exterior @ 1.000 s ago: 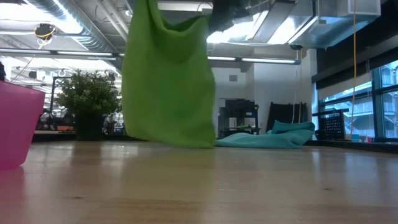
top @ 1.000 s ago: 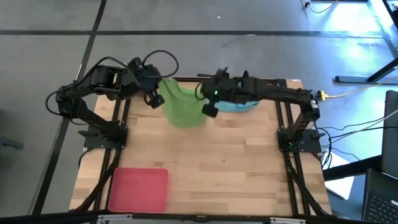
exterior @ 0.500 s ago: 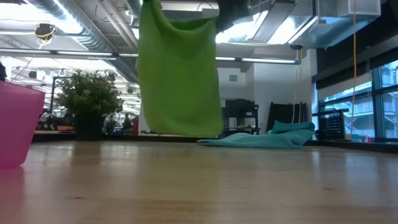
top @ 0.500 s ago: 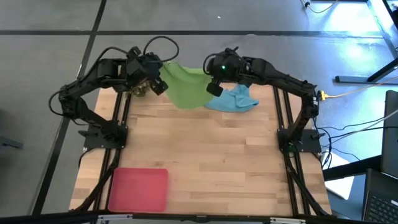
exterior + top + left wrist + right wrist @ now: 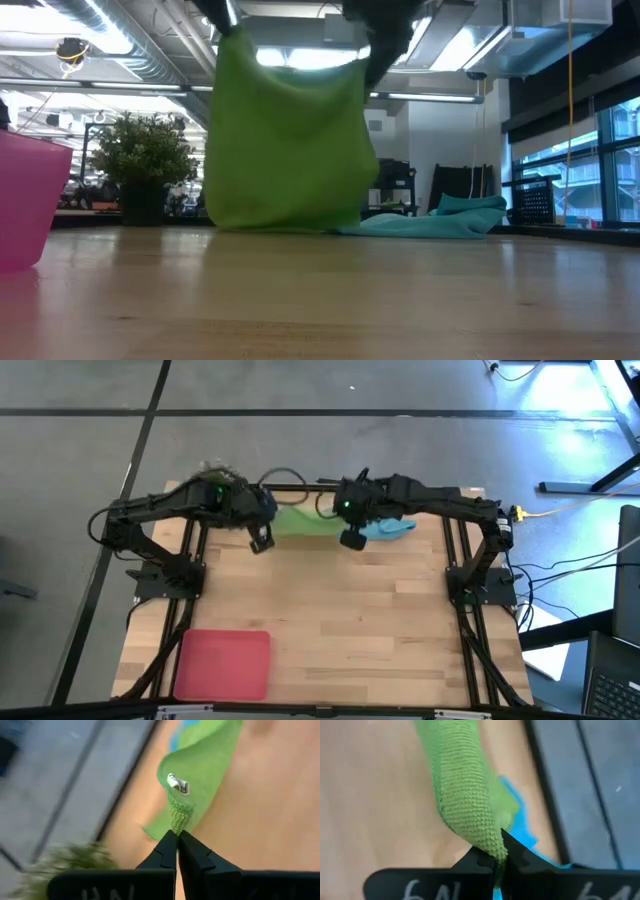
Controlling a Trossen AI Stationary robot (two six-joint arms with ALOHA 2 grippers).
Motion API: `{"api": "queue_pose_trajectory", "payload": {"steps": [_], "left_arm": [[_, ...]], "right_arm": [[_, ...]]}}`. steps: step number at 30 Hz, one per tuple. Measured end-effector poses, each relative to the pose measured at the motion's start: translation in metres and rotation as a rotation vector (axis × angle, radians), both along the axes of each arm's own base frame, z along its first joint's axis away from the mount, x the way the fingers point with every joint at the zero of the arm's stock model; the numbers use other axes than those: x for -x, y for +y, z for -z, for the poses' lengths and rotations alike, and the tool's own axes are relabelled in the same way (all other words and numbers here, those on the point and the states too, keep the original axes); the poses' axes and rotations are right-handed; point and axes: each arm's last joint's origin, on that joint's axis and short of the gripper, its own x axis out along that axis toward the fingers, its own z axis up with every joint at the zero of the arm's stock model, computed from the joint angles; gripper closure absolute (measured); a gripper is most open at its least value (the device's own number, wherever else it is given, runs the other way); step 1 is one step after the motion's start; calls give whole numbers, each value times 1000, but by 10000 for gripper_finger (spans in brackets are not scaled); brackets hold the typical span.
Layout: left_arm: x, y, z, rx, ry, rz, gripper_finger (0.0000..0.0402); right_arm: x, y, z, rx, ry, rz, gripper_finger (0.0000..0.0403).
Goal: Roll microfiber towels into tight, uniform cylinder then place into a basket
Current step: Roll the microfiber green towel
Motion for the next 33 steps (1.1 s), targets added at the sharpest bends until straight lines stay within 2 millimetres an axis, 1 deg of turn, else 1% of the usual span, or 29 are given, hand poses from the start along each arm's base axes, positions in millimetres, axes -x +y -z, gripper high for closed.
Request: {"api": "queue_pose_trajectory", "payload": {"steps": [6,12,18,21,24,26,29,33], "left_arm": [[-5,-24,30,188,52,13,402],[-9,-47,70,345,115,-11,402],[-11,-73,115,494,145,-19,402],[-12,-83,130,541,123,-30,402],[-12,-90,137,551,113,-31,402],[-11,-90,139,536,111,-51,402],[-10,-86,143,490,97,-99,402],[-8,-76,153,419,97,-180,402]], "right_arm": [[-2,17,40,-176,74,-60,399],[-4,33,78,-307,105,-131,399],[0,50,110,-453,140,-229,399],[2,56,122,-488,145,-243,399],[2,57,132,-509,124,-240,399],[1,55,133,-495,104,-237,399],[-2,46,135,-427,73,-203,399],[-2,29,134,-311,57,-127,399]]}}
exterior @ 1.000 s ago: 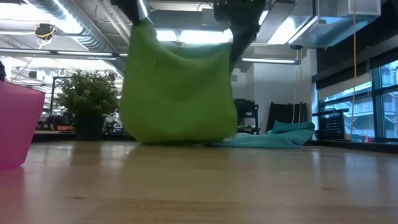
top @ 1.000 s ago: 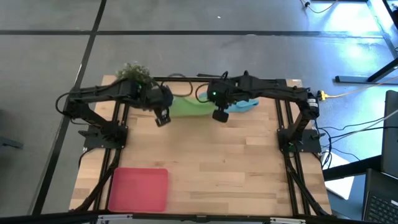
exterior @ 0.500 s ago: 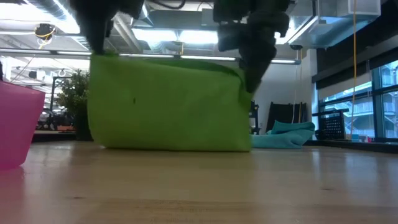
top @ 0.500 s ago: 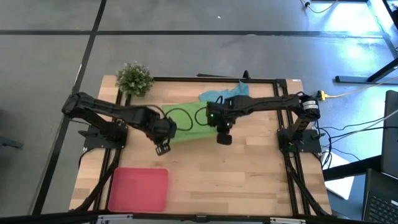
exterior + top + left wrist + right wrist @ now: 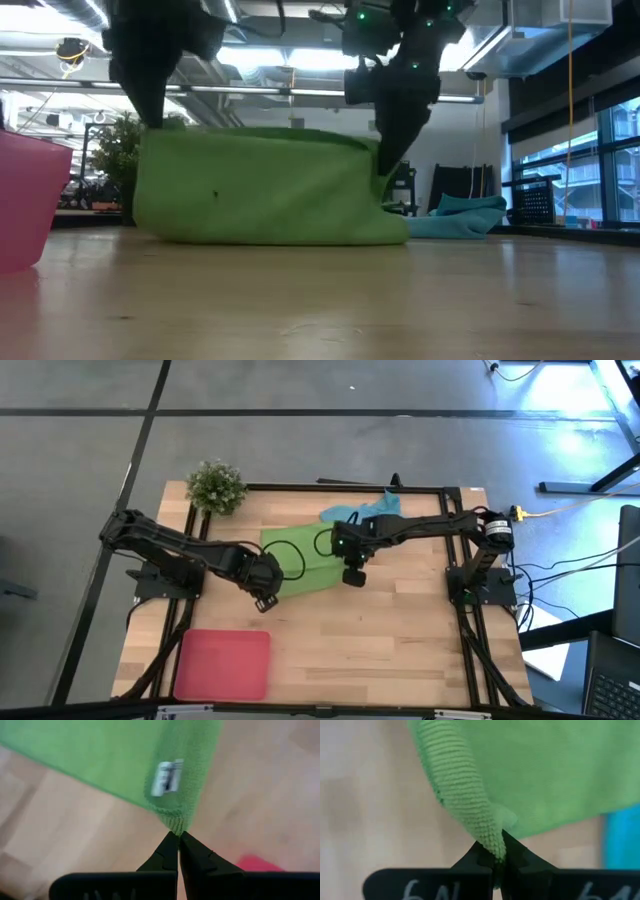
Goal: Roll microfiber towels into tight, uniform cylinder then place into a basket
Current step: Roll the microfiber green towel
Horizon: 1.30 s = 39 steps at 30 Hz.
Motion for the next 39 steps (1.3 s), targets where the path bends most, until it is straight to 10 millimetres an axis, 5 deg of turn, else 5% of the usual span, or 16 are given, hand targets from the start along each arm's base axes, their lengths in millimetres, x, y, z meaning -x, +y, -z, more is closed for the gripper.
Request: {"api": "queue_pose_trajectory", "payload": {"steps": [21,29,39], "left_arm": [[4,72,33,-157,51,-163,402],[6,91,35,-172,44,-223,402],[8,107,34,-207,51,-243,401]], "right_arm": [[-1,-80,22,54,-40,131,399],[0,-87,25,50,-36,161,389],[1,-93,24,57,-54,178,325]]}}
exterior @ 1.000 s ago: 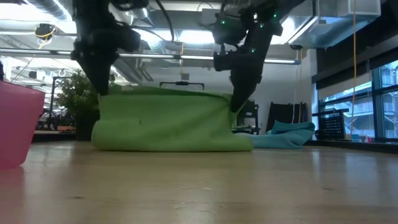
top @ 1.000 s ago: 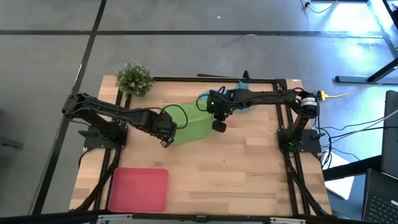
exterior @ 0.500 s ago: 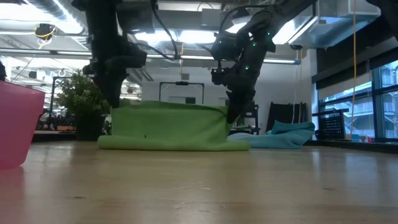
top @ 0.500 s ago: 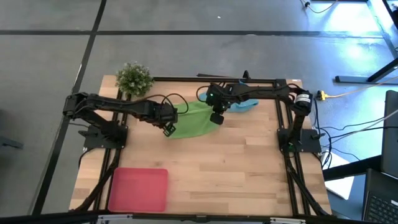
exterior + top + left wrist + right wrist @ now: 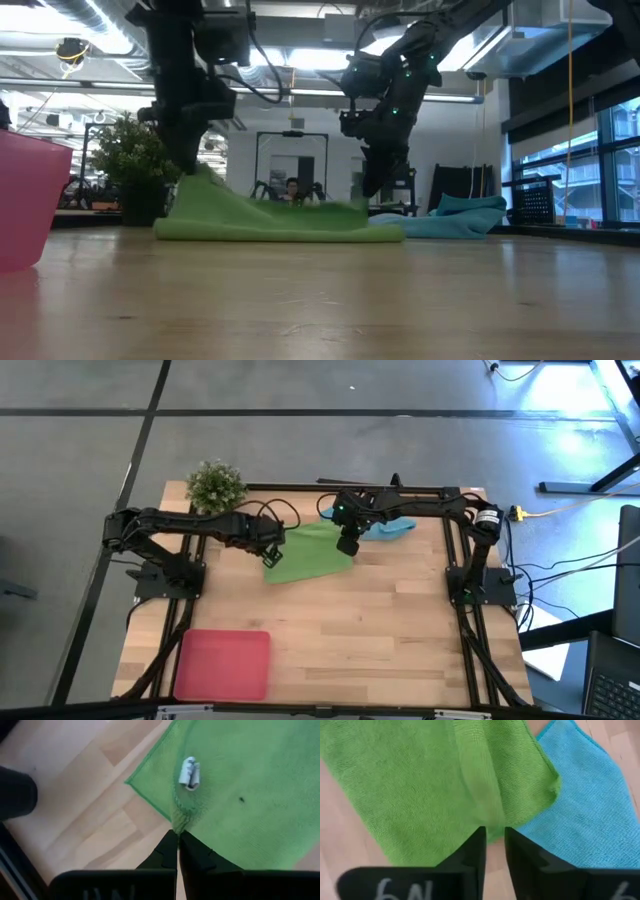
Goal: Roll microfiber towels into tight, uniform cylinder then place into a basket
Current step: Roll the microfiber green towel
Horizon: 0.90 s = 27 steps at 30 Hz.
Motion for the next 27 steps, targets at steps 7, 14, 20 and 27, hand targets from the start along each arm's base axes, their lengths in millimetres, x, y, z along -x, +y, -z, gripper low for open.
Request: {"api": "queue_pose_trajectory", "payload": {"steps": [7,14,20,27], "left_arm": [[1,10,0,-12,8,11,364],[0,25,-2,-98,-6,13,311],[-1,24,-1,48,-59,43,307],[-2,-1,17,145,-71,143,307]], "right_arm": [[-1,-2,-1,47,1,20,262],[-1,-1,-1,42,-1,22,225],[-2,13,0,-214,-44,-43,222],[-4,52,22,-328,-52,-157,222]]}}
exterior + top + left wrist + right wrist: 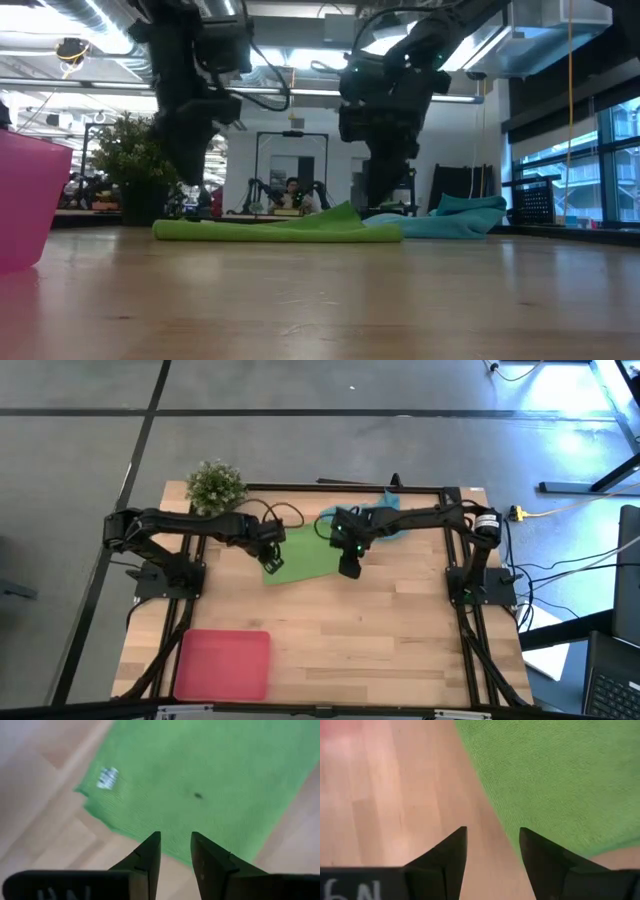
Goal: Roll microfiber towels into tight, uniform cylinder then place into a basket
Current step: Roll the microfiber green towel
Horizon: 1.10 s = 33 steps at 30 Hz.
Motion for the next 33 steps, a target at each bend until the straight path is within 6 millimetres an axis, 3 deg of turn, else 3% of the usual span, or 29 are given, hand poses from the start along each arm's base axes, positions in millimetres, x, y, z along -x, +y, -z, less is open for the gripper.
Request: {"api": "queue_pose_trajectory", "payload": {"steps": [6,17,24,33], "left_arm": [[3,-6,29,-15,-77,13,306],[25,-9,66,-23,-61,-42,306],[27,-21,72,76,-80,-32,306],[20,-59,72,186,-130,55,306]], "right_arm": [[3,10,20,78,-14,56,221],[16,0,40,115,-5,150,221],[18,-9,41,121,-27,177,221],[16,-21,39,217,-65,246,221]]}}
